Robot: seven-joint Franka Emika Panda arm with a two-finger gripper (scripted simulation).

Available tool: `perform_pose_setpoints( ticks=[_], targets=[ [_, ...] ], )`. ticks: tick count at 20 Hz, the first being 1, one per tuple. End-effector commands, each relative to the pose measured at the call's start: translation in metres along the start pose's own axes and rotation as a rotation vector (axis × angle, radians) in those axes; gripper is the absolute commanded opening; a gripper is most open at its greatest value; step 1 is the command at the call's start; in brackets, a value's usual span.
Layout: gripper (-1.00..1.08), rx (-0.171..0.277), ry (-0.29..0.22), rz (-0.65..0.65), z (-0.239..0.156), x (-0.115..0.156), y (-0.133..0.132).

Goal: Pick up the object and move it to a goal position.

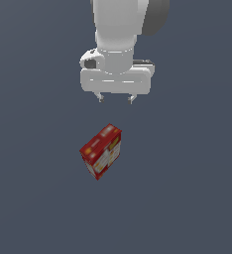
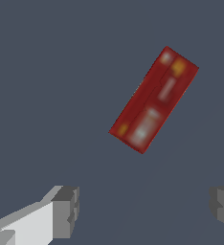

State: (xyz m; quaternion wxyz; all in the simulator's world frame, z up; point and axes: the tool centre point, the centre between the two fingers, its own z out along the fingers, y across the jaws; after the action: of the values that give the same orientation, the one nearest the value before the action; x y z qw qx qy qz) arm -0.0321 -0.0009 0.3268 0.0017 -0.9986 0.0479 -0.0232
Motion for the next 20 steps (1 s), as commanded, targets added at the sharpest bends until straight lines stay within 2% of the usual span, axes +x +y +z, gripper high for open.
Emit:
perform_pose_setpoints(
  ticks=[1, 12, 20],
  targets=[
    [1.00, 0.001, -0.005, 0.055, 0.007, 0.009, 0.004],
    [1.00, -0.005, -0.030, 0.376, 0.053, 0.056, 0.029],
    [1.00, -0.015, -0.040, 0.528, 0.079, 0.075, 0.042]
  ],
)
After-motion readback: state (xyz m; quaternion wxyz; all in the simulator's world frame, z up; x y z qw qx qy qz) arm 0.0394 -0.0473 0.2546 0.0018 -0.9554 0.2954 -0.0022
